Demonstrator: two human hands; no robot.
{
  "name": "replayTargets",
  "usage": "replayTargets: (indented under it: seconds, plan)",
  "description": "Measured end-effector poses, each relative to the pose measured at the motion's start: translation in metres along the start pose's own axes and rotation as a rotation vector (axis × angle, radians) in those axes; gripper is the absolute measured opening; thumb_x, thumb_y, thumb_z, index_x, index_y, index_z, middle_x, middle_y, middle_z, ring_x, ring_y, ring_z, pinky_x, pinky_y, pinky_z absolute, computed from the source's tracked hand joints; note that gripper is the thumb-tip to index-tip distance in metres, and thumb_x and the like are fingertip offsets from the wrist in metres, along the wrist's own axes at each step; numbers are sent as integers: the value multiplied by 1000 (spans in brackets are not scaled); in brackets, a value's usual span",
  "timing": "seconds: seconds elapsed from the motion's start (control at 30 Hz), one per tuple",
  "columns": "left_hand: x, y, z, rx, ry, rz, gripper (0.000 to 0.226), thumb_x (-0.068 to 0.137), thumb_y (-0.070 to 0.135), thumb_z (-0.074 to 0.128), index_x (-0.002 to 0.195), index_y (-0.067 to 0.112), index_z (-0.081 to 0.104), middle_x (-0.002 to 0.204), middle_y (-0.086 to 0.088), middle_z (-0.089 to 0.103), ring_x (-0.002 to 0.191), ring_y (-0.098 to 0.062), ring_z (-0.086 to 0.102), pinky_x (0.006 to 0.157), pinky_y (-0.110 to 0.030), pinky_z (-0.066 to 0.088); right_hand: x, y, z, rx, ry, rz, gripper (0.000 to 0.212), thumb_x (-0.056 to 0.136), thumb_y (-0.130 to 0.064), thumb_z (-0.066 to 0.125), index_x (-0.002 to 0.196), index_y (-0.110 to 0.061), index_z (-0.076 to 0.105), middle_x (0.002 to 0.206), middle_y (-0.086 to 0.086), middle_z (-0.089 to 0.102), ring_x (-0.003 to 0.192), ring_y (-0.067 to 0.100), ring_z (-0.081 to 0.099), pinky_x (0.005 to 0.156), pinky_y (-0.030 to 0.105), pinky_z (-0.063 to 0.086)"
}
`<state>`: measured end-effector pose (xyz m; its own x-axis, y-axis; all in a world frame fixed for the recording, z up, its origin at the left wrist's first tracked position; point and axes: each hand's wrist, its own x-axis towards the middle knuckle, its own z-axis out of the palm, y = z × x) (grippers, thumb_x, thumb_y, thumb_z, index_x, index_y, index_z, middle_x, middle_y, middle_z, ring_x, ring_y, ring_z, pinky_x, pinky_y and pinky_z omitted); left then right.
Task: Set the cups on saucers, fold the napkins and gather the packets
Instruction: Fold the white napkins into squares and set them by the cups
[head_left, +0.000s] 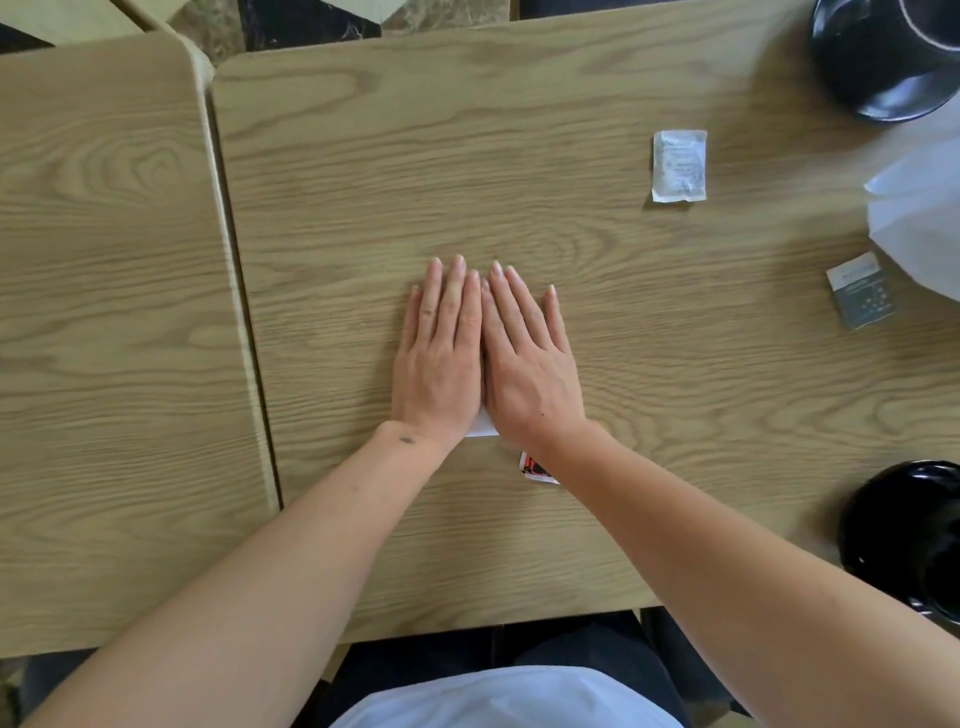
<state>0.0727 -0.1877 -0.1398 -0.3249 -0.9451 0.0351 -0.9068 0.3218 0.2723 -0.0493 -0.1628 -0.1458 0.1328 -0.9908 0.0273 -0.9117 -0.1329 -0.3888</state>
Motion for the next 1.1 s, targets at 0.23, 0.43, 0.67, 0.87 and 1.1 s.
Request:
replayTargets:
  seconds: [0.23,0.43,0.67,0.87,1.1]
  plan:
    - [-11,16,-39,-120,-4,-313,52,101,19,52,149,0,42,150,-24,47,141,-45,41,116,-53,32,-7,-17,-41,133,-22,302,55,96,-22,55,148,-8,43,164,11,28,153,26,21,122,49,15]
    - [-49,26,-61,-631,-71,-947,43,101,23,50,140,6,44,90,2,64,85,-19,61,75,-35,45,-55,-16,-70,410,-49,809,30,94,-34,61,117,-16,56,117,0,58,105,22,57,83,38,46]
    - [-33,27,-67,-994,-281,-1198,30,89,38,66,98,10,59,87,3,56,78,-20,51,64,-32,38,-42,-14,-76,528,-292,916,35,87,-46,61,75,-16,50,66,-9,54,61,16,52,52,31,34]
    - [-19,29,-96,-1346,-353,-1163,18,93,7,53,109,8,63,100,-11,66,87,-25,63,71,-33,50,-43,-10,-104,792,-371,878,36,92,-39,56,68,-17,39,66,-1,43,60,17,44,59,33,38]
    - [-57,87,-118,-1514,-513,-964,43,85,-8,58,127,1,54,115,-18,69,94,-33,69,71,-42,59,-115,10,-156,1110,-108,979,19,89,-25,71,96,-8,69,90,1,73,80,9,71,67,23,57]
